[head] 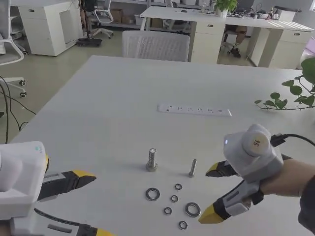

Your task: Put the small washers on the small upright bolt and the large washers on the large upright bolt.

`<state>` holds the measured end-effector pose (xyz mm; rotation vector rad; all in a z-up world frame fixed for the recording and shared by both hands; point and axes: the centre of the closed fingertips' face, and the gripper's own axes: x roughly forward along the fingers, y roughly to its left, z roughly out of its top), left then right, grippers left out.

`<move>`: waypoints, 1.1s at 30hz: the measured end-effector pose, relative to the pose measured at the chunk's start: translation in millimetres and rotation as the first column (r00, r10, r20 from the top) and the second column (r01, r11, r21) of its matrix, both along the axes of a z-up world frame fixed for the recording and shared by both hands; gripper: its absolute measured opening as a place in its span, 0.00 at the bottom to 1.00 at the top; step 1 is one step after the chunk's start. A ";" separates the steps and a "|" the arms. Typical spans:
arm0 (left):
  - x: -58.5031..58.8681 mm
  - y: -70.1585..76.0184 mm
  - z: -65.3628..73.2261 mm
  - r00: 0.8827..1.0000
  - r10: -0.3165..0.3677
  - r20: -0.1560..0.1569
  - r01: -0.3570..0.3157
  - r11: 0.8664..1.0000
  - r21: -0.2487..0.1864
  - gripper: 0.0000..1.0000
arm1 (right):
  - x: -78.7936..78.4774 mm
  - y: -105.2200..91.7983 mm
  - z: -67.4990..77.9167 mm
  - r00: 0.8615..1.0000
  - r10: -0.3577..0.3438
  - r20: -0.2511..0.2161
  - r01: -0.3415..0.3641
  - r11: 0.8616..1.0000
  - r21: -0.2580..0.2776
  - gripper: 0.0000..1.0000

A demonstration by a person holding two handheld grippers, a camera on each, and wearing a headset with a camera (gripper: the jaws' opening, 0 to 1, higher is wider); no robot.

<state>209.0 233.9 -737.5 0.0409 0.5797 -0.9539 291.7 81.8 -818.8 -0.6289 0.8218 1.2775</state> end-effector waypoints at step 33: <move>-0.1 1.9 -1.8 1.000 0.005 -0.004 -0.005 1.000 -0.004 0.96 | 2.0 7.2 -39.6 0.995 0.098 0.017 -0.094 0.981 -0.172 0.41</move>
